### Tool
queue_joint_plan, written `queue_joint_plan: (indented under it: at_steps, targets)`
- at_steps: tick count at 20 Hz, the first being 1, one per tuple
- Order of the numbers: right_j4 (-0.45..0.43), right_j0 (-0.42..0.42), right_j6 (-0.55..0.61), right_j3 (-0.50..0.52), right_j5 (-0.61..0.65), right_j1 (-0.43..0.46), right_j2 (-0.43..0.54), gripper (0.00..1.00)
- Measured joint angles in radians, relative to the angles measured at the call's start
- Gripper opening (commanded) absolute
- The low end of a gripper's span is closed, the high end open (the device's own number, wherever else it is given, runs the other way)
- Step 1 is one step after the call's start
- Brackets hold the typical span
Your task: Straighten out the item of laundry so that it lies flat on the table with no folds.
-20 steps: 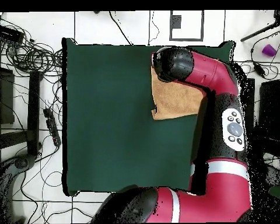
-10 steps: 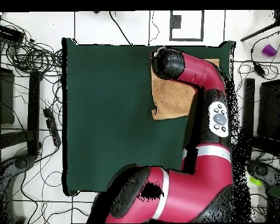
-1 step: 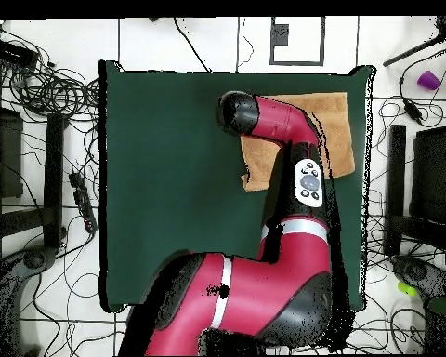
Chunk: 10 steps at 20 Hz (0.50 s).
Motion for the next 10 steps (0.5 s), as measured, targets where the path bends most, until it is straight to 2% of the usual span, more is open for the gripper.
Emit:
queue_joint_plan:
  at_steps: [10]
  targets:
    - [0.021, -0.018, 0.000, 0.097, -0.003, -0.094, -0.001, 1.00]
